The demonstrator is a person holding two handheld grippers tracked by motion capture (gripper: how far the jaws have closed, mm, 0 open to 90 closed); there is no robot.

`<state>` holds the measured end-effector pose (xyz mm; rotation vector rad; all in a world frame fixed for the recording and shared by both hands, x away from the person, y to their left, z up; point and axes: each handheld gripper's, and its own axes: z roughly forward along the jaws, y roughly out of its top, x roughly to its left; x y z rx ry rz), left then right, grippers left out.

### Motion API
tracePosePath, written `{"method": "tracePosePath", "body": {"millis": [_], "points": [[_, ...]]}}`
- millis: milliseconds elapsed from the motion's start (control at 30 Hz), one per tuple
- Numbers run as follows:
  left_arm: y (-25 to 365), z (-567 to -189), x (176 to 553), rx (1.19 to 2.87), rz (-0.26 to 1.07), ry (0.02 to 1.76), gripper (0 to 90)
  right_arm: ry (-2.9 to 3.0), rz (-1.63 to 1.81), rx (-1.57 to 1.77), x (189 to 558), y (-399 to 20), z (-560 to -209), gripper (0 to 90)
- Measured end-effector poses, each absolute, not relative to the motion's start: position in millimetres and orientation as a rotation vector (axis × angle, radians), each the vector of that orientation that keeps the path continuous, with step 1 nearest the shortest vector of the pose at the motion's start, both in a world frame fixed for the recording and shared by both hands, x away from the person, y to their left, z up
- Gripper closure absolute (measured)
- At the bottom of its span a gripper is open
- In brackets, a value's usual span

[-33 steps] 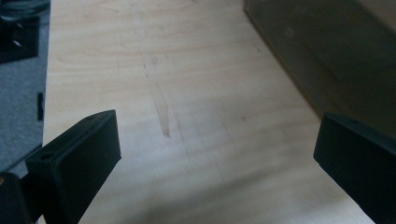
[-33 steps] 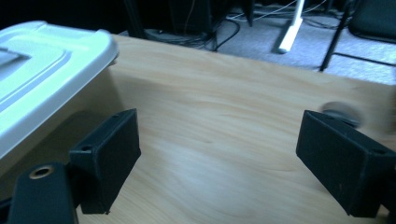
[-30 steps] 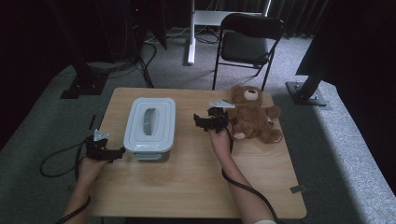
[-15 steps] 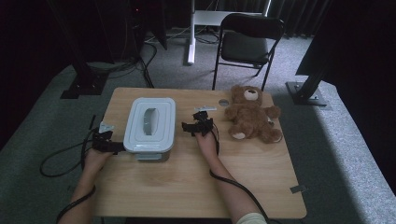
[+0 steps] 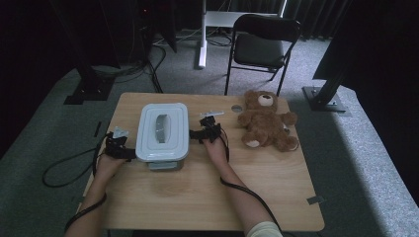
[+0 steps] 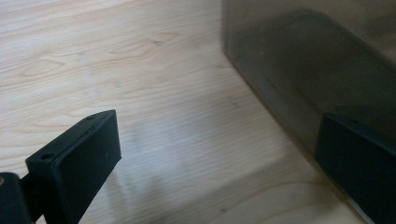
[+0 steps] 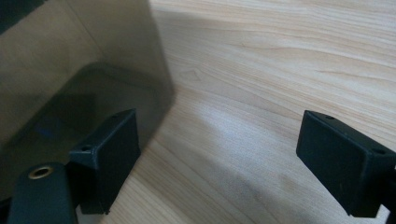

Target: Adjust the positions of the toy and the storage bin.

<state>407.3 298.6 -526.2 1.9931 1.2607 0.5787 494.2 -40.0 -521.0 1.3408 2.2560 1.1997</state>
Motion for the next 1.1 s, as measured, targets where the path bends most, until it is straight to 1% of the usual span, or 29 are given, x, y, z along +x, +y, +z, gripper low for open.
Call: {"method": "tracePosePath", "body": {"millis": [300, 533, 767, 867, 900, 1000, 1100], "points": [[277, -524, 410, 2.013, 0.550, 1.202, 1.4, 2.276, 1.225, 1.317, 499, -53, -523, 13.0], [277, -525, 413, 2.016, 0.540, 1.200, 1.4, 2.292, 1.215, 1.316, 507, -56, -524, 12.8], [280, -519, 421, 1.998, 0.566, 1.191, 1.4, 2.306, 1.233, 1.301, 513, -54, -524, 12.9], [280, -517, 425, 2.013, 0.576, 1.177, 1.5, 2.304, 1.235, 1.309, 515, -54, -522, 12.9], [278, -514, 427, 2.045, 0.602, 1.156, 1.5, 2.294, 1.242, 1.303, 515, -54, -522, 12.9], [278, -513, 428, 2.054, 0.575, 1.168, 1.5, 2.302, 1.263, 1.286, 517, -54, -519, 14.0], [275, -512, 426, 2.062, 0.566, 1.162, 1.5, 2.302, 1.297, 1.291, 516, -56, -520, 17.3]]}}
